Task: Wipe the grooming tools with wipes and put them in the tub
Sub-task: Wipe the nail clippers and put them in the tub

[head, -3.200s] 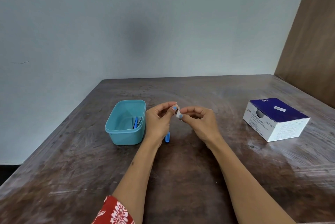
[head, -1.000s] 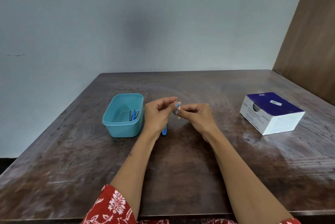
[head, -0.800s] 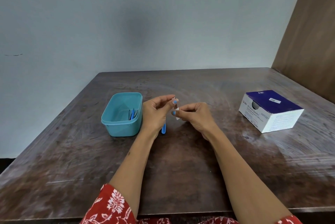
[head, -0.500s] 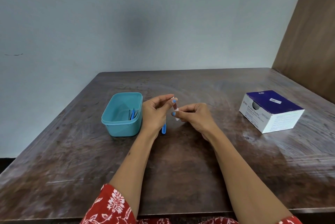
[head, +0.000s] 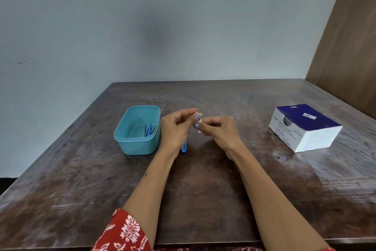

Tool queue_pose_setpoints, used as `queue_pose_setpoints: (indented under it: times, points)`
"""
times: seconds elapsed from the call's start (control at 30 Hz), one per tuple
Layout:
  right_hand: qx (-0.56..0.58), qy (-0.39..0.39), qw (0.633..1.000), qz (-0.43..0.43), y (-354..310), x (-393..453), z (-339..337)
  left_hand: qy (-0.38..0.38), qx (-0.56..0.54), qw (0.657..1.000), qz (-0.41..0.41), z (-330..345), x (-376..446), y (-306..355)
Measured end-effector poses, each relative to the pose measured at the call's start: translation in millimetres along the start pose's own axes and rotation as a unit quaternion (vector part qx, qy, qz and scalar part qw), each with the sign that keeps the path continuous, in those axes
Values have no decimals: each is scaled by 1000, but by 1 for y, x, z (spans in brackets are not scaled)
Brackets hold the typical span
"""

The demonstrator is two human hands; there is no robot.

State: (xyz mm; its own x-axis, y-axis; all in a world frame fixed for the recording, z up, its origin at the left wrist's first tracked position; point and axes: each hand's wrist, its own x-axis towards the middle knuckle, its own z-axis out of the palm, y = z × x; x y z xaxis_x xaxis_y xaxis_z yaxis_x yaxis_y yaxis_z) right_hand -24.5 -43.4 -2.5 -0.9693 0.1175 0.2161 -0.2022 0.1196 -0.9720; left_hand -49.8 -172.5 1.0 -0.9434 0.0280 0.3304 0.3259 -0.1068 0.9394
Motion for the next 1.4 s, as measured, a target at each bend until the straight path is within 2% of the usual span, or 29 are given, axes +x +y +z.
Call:
queue_pose_setpoints:
  times: [0.13,0.33,0.5,0.77,0.97,1.07,1.23,1.4]
  points:
    - [-28,-29,999,23,1,0,-1,9,-2,1000,-5,-1,1,0]
    - [-19,1,1000,-6,-2,-1,1,-4,8,1000,-3,0,1,-1]
    - [-33,-24,999,18,0,-1,0,8,5,1000,-2,-1,1,-1]
    - [-27,-3,999,-26,-1,0,-1,-29,0,999,-31,0,1,-2]
    - [-90,8,996,18,9,5,-2,42,-16,998,-33,-3,5,-3]
    - [37,42,997,53,9,6,-5,27,-14,999,-40,0,3,-4]
    - [234,32,968,87,4,9,-7,-7,52,999,-12,4,-3,-7]
    - [228,15,969,96,3,9,-5,-26,124,992,11,5,-5,-6]
